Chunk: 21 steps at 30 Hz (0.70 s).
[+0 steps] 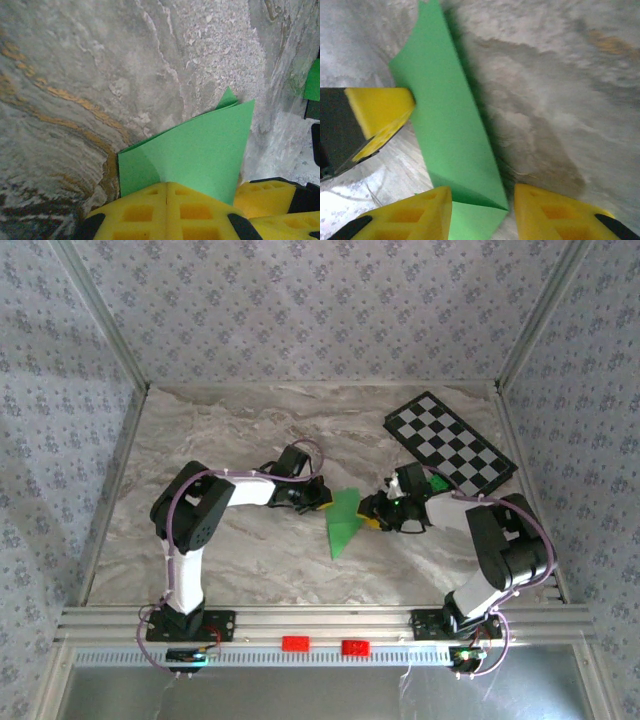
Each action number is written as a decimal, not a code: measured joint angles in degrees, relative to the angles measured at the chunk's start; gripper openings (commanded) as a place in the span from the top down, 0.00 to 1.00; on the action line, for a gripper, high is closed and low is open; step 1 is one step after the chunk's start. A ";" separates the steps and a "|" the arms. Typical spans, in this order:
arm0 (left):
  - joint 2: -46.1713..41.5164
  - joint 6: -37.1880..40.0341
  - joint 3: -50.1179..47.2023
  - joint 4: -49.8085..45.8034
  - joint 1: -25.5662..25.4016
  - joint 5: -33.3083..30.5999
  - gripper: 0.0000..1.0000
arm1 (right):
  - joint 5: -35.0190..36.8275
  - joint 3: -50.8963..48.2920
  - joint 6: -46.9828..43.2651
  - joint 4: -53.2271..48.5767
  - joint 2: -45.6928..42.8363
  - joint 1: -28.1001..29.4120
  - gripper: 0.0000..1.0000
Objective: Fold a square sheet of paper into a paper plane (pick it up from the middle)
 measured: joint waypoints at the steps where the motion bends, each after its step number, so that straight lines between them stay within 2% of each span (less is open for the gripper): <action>1: 0.00 0.11 -0.02 0.04 0.00 0.11 0.98 | -0.46 0.00 0.39 0.55 0.00 0.11 0.64; 13: 0.02 1.33 -0.31 0.55 -0.39 0.94 0.98 | -5.35 2.51 1.64 4.28 1.03 0.24 0.63; 21: 0.20 2.56 -0.31 0.48 -0.72 2.05 0.99 | -7.45 6.69 -1.40 1.57 4.81 -0.52 0.63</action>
